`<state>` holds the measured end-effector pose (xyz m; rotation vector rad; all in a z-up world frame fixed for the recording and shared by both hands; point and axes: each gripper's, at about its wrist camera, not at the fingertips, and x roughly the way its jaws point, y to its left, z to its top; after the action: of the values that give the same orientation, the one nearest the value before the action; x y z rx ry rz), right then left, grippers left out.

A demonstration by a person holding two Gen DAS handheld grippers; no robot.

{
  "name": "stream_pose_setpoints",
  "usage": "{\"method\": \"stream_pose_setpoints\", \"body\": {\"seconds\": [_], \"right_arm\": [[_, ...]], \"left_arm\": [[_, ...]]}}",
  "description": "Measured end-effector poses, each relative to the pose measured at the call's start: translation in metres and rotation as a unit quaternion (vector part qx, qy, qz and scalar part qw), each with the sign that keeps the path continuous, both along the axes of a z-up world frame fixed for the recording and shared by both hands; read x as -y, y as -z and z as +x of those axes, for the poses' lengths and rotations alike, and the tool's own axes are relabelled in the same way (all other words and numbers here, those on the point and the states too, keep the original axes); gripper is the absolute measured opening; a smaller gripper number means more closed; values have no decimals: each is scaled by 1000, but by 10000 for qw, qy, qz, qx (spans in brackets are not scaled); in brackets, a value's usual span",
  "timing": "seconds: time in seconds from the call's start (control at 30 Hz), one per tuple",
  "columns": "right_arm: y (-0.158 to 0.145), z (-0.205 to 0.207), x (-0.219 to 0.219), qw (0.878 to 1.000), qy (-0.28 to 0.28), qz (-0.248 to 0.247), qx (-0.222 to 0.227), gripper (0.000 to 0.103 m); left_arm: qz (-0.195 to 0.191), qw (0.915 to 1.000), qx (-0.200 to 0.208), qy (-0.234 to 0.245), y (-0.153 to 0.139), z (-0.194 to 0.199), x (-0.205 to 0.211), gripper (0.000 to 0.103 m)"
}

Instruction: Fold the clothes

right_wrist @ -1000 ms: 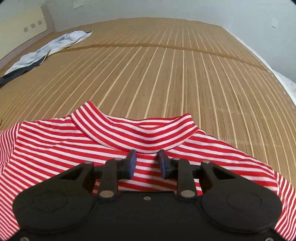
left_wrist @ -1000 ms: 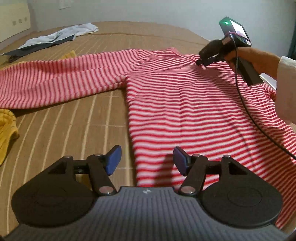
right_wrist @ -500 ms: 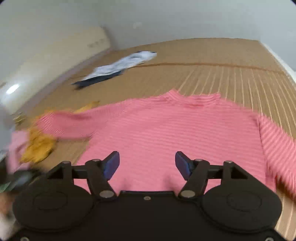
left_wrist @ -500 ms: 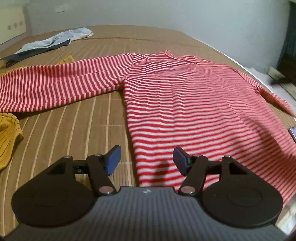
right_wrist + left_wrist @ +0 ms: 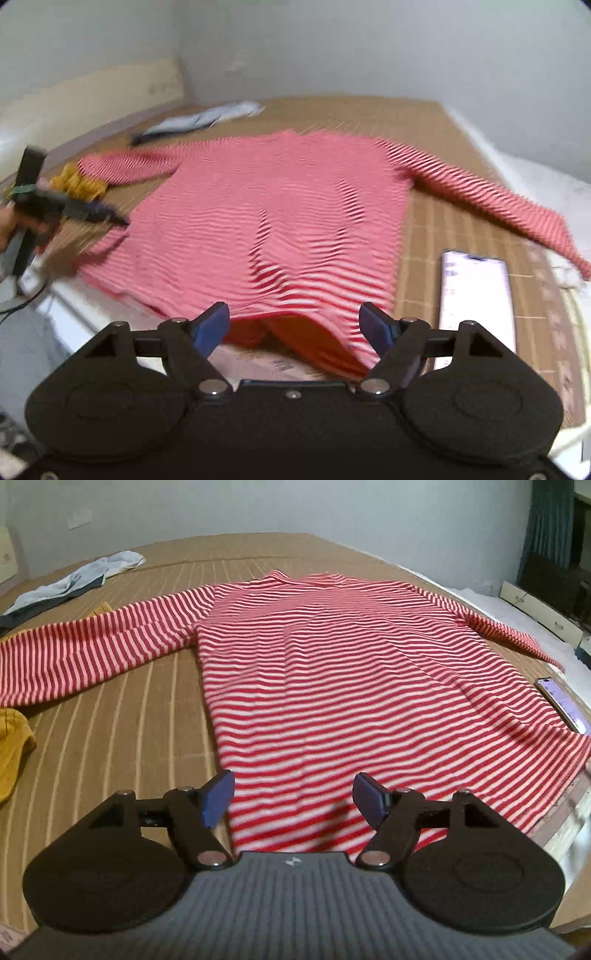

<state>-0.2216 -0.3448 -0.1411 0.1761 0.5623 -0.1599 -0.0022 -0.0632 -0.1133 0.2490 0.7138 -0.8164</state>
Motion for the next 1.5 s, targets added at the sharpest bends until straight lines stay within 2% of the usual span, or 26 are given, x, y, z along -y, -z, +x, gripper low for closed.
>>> {"method": "stream_pose_setpoints", "body": {"seconds": [0.13, 0.2, 0.23, 0.27, 0.3, 0.33, 0.43, 0.53, 0.7, 0.77, 0.83, 0.93, 1.03, 1.1, 1.17, 1.23, 1.33, 1.43, 1.5], "right_arm": [[13, 11, 6, 9989, 167, -334, -296, 71], [21, 14, 7, 9981, 212, -450, -366, 63], [24, 15, 7, 9976, 234, -508, -401, 53], [28, 13, 6, 9971, 261, -567, -432, 36], [31, 11, 5, 9965, 277, -648, -444, 26], [33, 13, 5, 9956, 299, -767, -448, 11], [31, -10, 14, 9877, 691, -1340, -427, 8], [28, -15, 21, 9832, 828, -1528, -549, 8], [24, -21, 20, 9903, 279, -906, -1019, 10], [16, -28, 18, 9921, 93, -669, -1058, 19], [3, -33, 14, 9959, -116, -384, -806, 22], [-13, -28, 2, 9971, -731, 197, -121, 26], [-18, 5, -22, 9879, -1411, 539, 345, 34], [-14, 43, -53, 9794, -1944, 450, 320, 37], [-7, 78, -91, 9673, -2502, 314, 279, 47], [2, 112, -122, 9552, -2940, 220, 240, 47], [13, 153, -163, 9467, -3212, 125, 221, 47], [23, 181, -198, 9350, -3537, 176, 175, 55], [30, 190, -216, 9341, -3566, 121, 108, 56]], "left_arm": [[22, 9999, -133, -29, 10, -4, 0, 76], [77, 9999, -116, -39, 14, -5, 1, 78], [158, 9998, -61, -45, 16, -6, 1, 79], [256, 9997, 4, -49, 18, -8, 2, 79], [434, 9990, 116, -45, 19, -10, 4, 79], [601, 9979, 219, -52, 21, -12, 5, 81], [614, 9980, 147, -101, 22, -10, -1, 83], [706, 9974, 95, -107, 20, -8, -8, 83], [884, 9959, 15, -166, 16, -6, -25, 83], [950, 9953, 1, -176, 15, -5, -30, 83], [996, 9949, -1, -174, 14, -6, -34, 83], [877, 9960, -71, -177, 11, -5, -40, 83], [471, 9983, -166, -314, 2, 0, -54, 82], [114, 9987, -153, -468, -5, 4, -64, 82], [-249, 9976, -138, -634, -11, 7, -74, 82], [-600, 9950, -237, -756, -15, 12, -82, 83], [-975, 9901, -391, -933, -18, 19, -88, 83], [-1021, 9891, -401, -981, -21, 23, -88, 83], [-1084, 9876, -446, -1049, -22, 25, -88, 83]]}}
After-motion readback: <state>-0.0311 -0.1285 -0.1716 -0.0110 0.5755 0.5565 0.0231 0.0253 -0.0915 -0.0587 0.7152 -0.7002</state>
